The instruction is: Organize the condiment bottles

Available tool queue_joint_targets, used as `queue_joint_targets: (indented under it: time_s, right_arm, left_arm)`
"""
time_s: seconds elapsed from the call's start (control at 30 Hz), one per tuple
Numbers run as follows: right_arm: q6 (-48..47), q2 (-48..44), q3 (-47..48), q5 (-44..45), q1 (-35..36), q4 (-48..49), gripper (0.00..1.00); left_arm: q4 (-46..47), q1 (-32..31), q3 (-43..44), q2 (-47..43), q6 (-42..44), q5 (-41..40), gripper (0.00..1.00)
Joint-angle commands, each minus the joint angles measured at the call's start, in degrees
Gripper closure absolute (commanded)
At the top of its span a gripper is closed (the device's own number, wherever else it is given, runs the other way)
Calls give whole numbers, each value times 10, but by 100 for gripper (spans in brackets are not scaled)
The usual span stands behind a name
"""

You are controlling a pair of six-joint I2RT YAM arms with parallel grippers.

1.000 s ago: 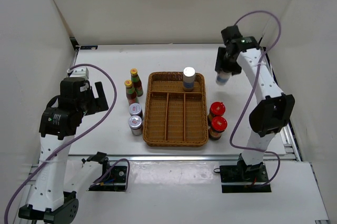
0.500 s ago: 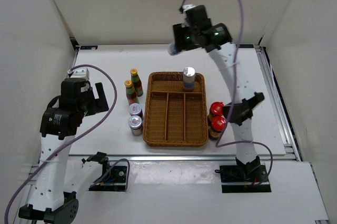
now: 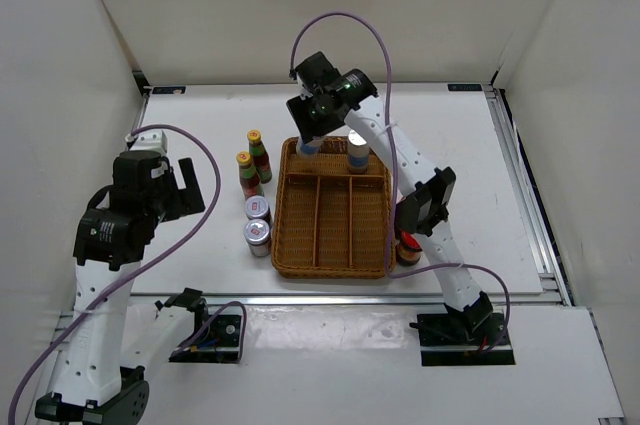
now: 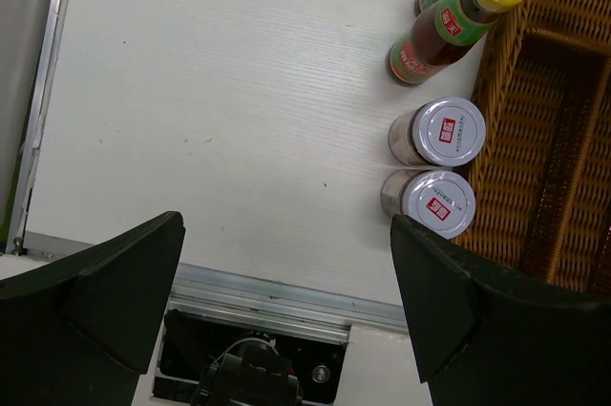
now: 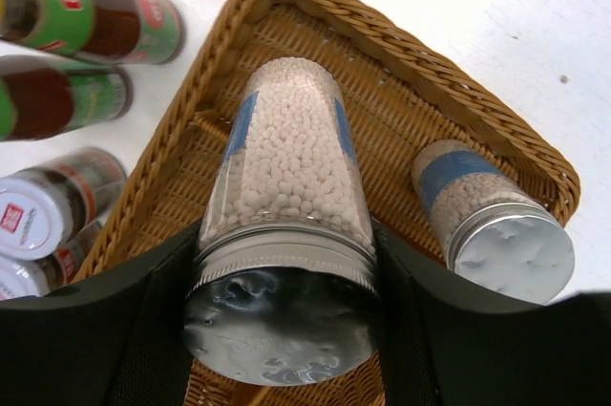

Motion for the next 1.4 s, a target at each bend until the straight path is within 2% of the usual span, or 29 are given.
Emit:
queue_joint_targets:
  time_s: [0.0, 0.17, 0.27, 0.3, 0.37, 0.43, 0.47, 0.57, 0.6, 0.67, 0.8, 0.87, 0.97, 1.03, 1.13, 1.17, 1.23, 1.27, 1.3, 1.33, 1.37]
  right_arm:
    - [14, 5, 15, 42, 2, 29, 90]
    - [29, 39, 22, 63, 2, 24, 87]
    - [39, 54, 17, 63, 2, 17, 80]
    - [46, 61, 17, 63, 2, 17, 72]
    - [51, 69, 11, 63, 2, 11, 66]
    - [51, 75, 11, 63, 2, 11, 55]
    - [51, 75, 11, 63, 2, 11, 43]
    - [57, 75, 16, 63, 2, 11, 23]
    - [57, 75, 21, 63, 2, 11, 12]
    - [57, 75, 21, 57, -3, 11, 0]
    - [57, 52, 62, 64, -9, 11, 0]
    - [57, 40, 148, 78, -9, -12, 0]
    - [57, -8, 192, 184, -9, -12, 0]
    - [44, -58, 171, 304, -2, 5, 0]
    - [25, -98, 139, 372, -12, -4, 0]
    - [45, -116, 129, 388, -20, -44, 0]
    - [104, -137, 97, 377, -58, -99, 0]
    - [175, -143, 76, 370, -73, -136, 0]
    - [215, -143, 76, 363, -88, -216, 0]
    - [208, -157, 44, 348, -112, -217, 0]
    - [233, -201, -79, 305, -118, -217, 0]
  left_arm:
    - [-11, -2, 4, -9, 1, -14, 0]
    - [-17, -2, 4, -9, 1, -14, 0]
    - [-17, -2, 4, -9, 1, -14, 0]
    - [-17, -2, 4, -9, 7, -20, 0]
    - [-17, -2, 4, -9, 7, -25, 0]
    - [-17, -2, 4, -9, 7, -25, 0]
    - [-17, -2, 4, -4, 7, -25, 0]
    - [-17, -2, 4, -4, 7, -31, 0]
    - [-17, -2, 4, 2, 7, -31, 0]
    - [-17, -2, 4, 2, 7, -31, 0]
    - [-17, -2, 10, 7, 7, -31, 0]
    - [-17, -2, 10, 7, 7, -31, 0]
    - [-17, -2, 10, 7, 7, -31, 0]
    - [-17, -2, 10, 7, 7, -31, 0]
    - [-11, -2, -1, 7, 1, -31, 0]
    - [-11, -2, -1, 7, 1, -26, 0]
    - [-6, -8, -6, 7, 1, -25, 0]
    - [0, -8, -6, 7, 1, -25, 0]
    - [0, -8, -6, 13, 1, -25, 0]
    - [0, -8, -6, 13, 1, -25, 0]
    - [0, -13, -6, 18, 1, -25, 0]
